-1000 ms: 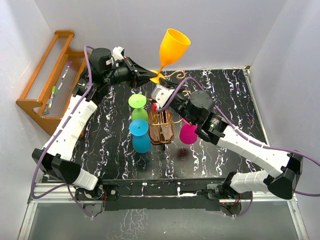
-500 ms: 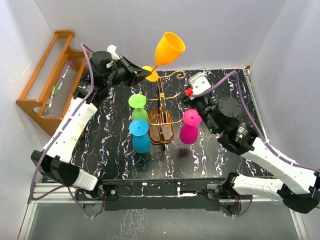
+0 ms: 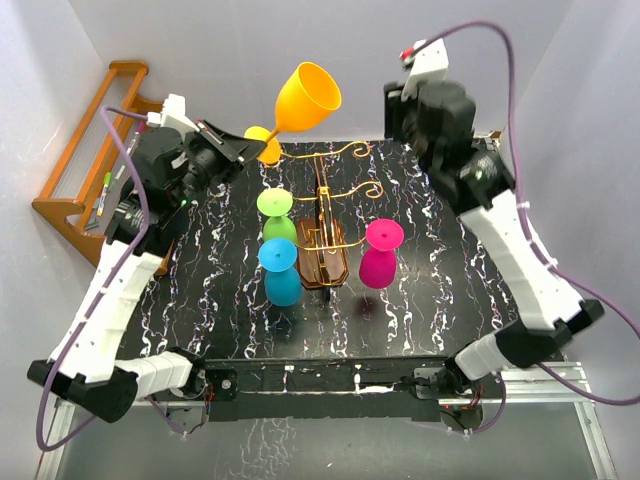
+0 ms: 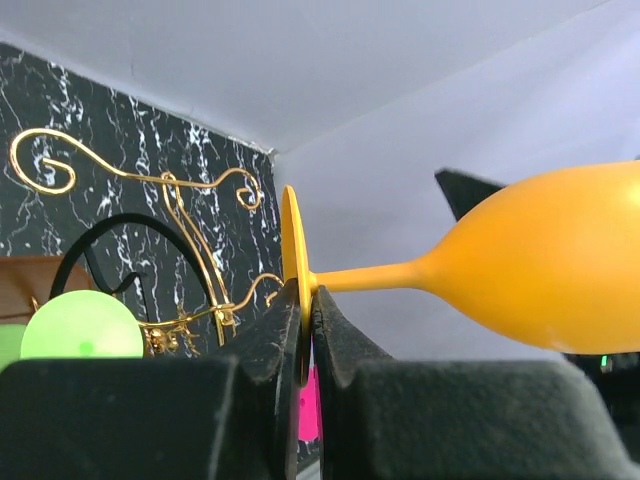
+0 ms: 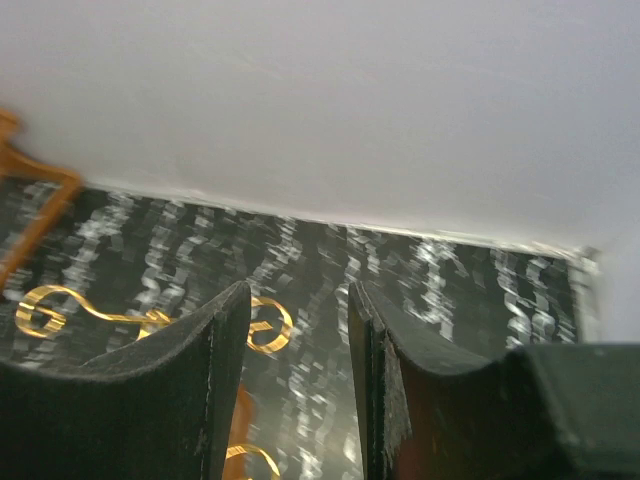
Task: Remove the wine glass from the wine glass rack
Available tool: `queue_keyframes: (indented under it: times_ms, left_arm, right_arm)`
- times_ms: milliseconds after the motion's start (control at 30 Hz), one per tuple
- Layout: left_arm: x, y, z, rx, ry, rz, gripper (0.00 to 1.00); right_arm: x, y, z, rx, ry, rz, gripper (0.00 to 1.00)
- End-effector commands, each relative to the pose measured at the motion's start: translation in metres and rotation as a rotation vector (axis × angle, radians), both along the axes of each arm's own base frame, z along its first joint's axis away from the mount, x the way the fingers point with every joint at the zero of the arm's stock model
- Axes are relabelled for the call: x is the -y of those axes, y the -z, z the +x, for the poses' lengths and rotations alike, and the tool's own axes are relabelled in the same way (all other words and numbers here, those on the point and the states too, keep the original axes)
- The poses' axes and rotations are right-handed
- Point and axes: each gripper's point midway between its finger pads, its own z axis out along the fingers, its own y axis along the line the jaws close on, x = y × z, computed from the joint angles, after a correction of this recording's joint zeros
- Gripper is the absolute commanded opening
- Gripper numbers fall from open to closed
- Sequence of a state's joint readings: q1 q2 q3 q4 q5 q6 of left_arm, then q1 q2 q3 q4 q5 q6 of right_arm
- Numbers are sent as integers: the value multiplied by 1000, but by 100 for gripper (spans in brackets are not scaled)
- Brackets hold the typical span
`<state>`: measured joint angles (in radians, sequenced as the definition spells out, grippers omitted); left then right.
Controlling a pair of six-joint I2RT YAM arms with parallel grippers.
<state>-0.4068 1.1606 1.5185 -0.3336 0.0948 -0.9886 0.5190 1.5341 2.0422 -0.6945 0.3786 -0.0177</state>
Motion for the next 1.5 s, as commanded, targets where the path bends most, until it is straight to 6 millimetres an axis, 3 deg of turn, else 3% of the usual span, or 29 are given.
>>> queue_keyframes:
  times_ms: [0, 133, 233, 467, 800, 1133, 1367, 1467]
  left_arm:
    - [-17, -14, -13, 105, -32, 88, 0]
    - [-43, 0, -18, 110, -122, 221, 0]
    - [-61, 8, -17, 103, -194, 311, 0]
    - [-48, 7, -6, 101, -117, 392, 0]
    - [-25, 10, 8, 99, -23, 401, 0]
    - [-18, 6, 13, 108, 0, 385, 0]
    - [-12, 7, 15, 104, 22, 365, 0]
    - [-10, 9, 16, 101, 30, 364, 0]
  right_arm:
    - [-41, -37, -9, -75, -303, 275, 45]
    - [-51, -47, -8, -192, -577, 568, 43]
    - [-62, -49, -24, -244, -769, 670, 42]
    - [-74, -51, -54, -284, -945, 643, 53]
    - [-91, -39, -68, -327, -1000, 620, 55]
    - [-114, -11, -60, -383, -966, 572, 54]
    - [-131, 0, -57, -404, -975, 556, 53]
    - [-137, -1, -59, -405, -988, 555, 48]
